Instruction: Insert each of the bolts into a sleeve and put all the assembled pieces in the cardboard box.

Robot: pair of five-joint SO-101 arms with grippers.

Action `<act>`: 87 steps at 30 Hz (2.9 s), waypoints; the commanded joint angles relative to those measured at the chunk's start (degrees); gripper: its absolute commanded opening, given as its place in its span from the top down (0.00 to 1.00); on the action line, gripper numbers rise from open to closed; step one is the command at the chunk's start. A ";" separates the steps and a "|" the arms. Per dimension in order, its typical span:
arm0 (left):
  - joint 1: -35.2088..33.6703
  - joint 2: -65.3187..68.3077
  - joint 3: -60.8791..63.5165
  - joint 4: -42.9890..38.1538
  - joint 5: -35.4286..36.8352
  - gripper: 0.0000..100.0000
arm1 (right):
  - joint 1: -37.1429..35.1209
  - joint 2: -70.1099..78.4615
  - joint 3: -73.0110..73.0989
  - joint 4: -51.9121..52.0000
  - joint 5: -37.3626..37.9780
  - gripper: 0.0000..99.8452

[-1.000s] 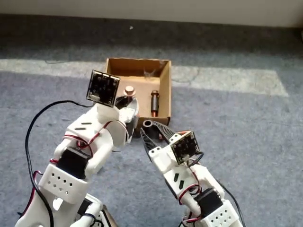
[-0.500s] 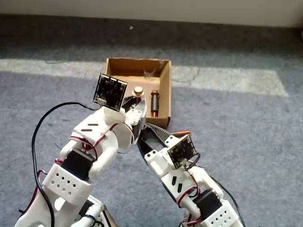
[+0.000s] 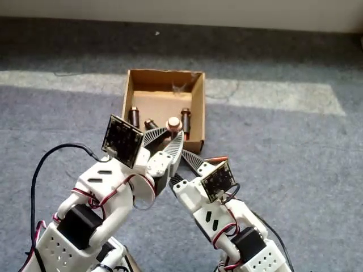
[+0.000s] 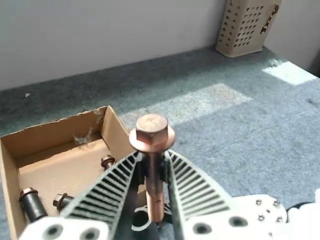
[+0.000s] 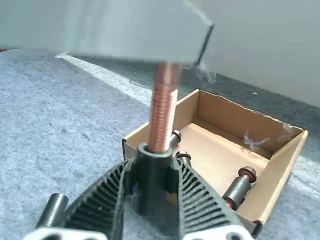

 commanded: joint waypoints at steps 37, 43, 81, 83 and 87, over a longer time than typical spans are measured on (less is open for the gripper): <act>-3.30 -2.59 5.58 -1.14 0.53 1.00 | -0.84 -1.89 -1.10 -1.63 0.26 1.00; -0.48 -2.68 5.49 0.88 0.44 1.00 | -0.40 -1.89 -1.27 -1.63 0.26 1.00; -55.60 -2.77 11.21 17.67 -0.70 0.76 | 11.91 64.84 -47.78 -8.84 -7.56 1.00; -57.27 -2.77 13.76 15.82 -0.53 0.76 | 11.91 72.04 -50.42 -12.44 -7.56 1.00; -59.30 -2.77 18.59 11.34 -0.53 0.76 | 12.35 85.41 -57.54 -16.40 -7.74 0.99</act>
